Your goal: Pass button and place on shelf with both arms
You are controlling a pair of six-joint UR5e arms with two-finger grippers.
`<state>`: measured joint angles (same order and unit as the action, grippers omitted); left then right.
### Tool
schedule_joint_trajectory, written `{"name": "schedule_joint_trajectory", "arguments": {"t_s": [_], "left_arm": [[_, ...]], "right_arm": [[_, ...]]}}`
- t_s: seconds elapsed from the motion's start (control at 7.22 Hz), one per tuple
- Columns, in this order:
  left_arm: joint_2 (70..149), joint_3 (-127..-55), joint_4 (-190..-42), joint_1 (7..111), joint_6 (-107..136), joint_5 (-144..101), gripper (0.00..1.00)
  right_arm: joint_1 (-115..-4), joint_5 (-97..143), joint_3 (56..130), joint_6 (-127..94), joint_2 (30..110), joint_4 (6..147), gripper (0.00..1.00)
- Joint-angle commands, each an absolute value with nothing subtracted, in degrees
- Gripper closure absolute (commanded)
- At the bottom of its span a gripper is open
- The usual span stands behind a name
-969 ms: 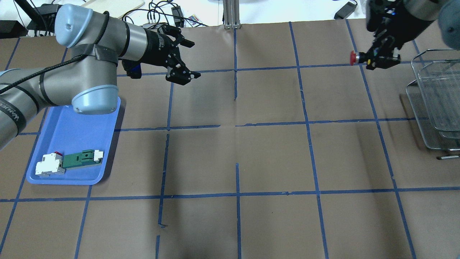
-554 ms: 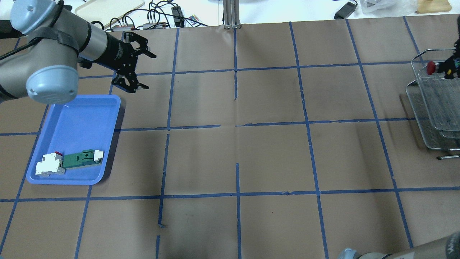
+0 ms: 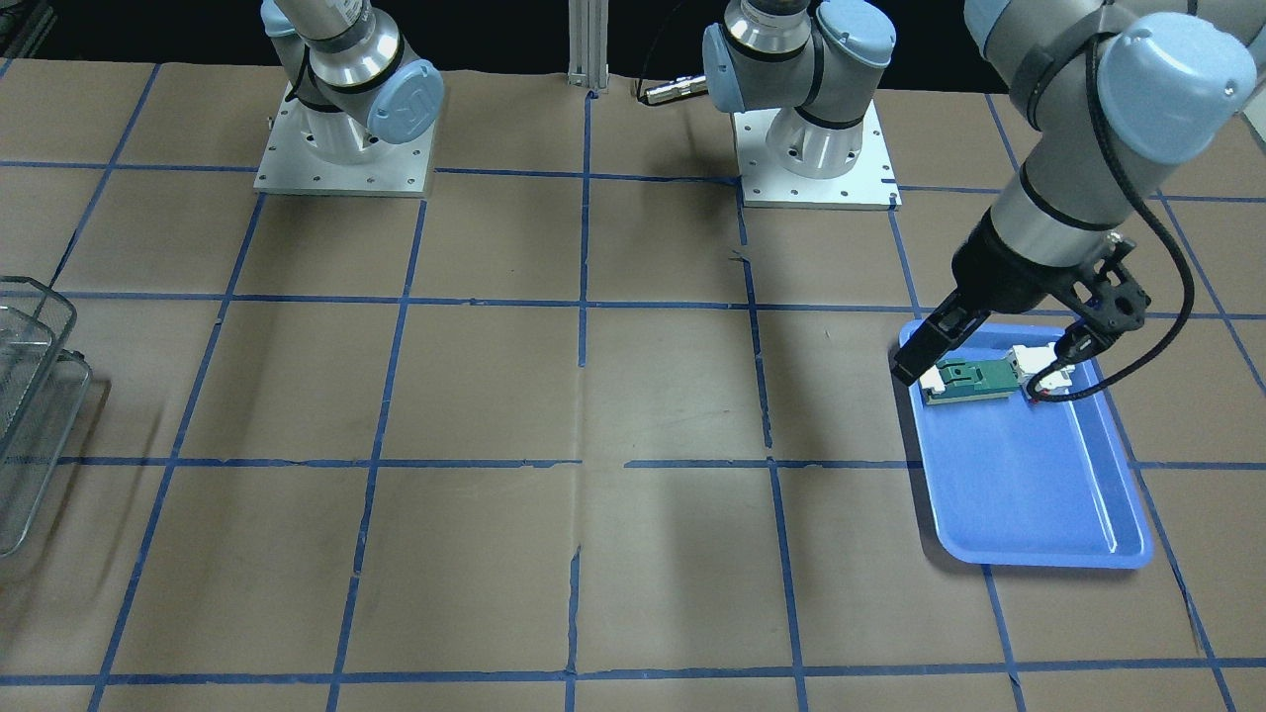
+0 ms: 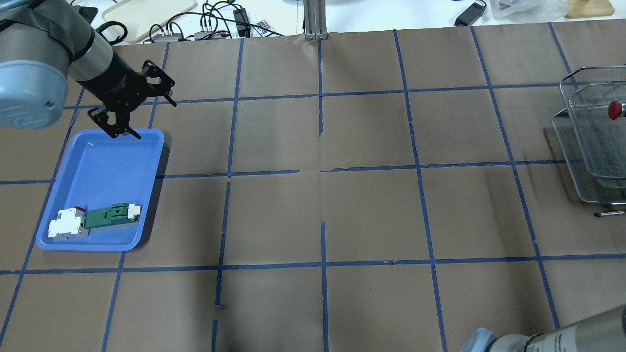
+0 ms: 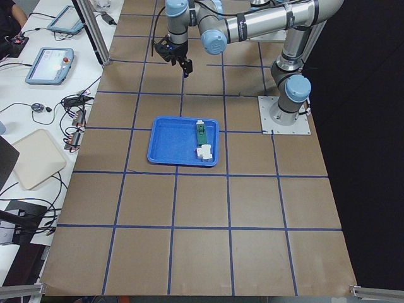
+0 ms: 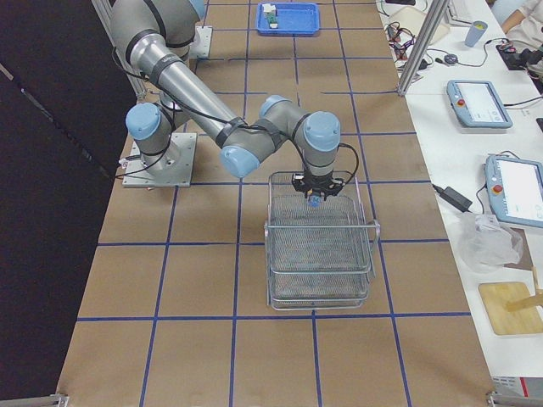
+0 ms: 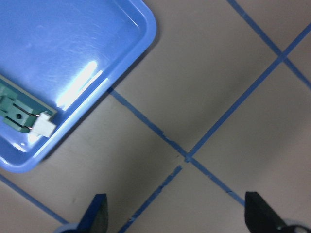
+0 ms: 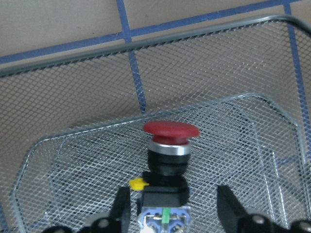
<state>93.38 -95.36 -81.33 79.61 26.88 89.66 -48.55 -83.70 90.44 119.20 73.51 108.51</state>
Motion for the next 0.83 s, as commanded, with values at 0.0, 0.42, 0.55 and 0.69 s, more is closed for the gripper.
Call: {"name": "schedule_joint_trajectory", "arguments": {"t_s": [0.0,0.42,0.55,0.69], "left_arm": [[88.44,-95.44,-90.57,79.98,23.30,91.06,0.00],[86.75,-97.20,-90.45,83.49,8.01,91.23,0.00],[86.49,-97.47,-90.09,83.32,3.30,92.45,0.00],[86.83,-97.38,-89.91,83.32,3.08,92.29,0.00]], "right_arm": [[-50.17,-83.50,90.35,111.85,76.79,104.18,0.00],[-63.58,-83.15,91.92,93.15,85.23,92.84,0.00],[-69.81,-82.80,92.11,84.55,86.73,92.81,0.00],[-76.40,-82.62,92.11,74.02,87.71,92.81,0.00]]}}
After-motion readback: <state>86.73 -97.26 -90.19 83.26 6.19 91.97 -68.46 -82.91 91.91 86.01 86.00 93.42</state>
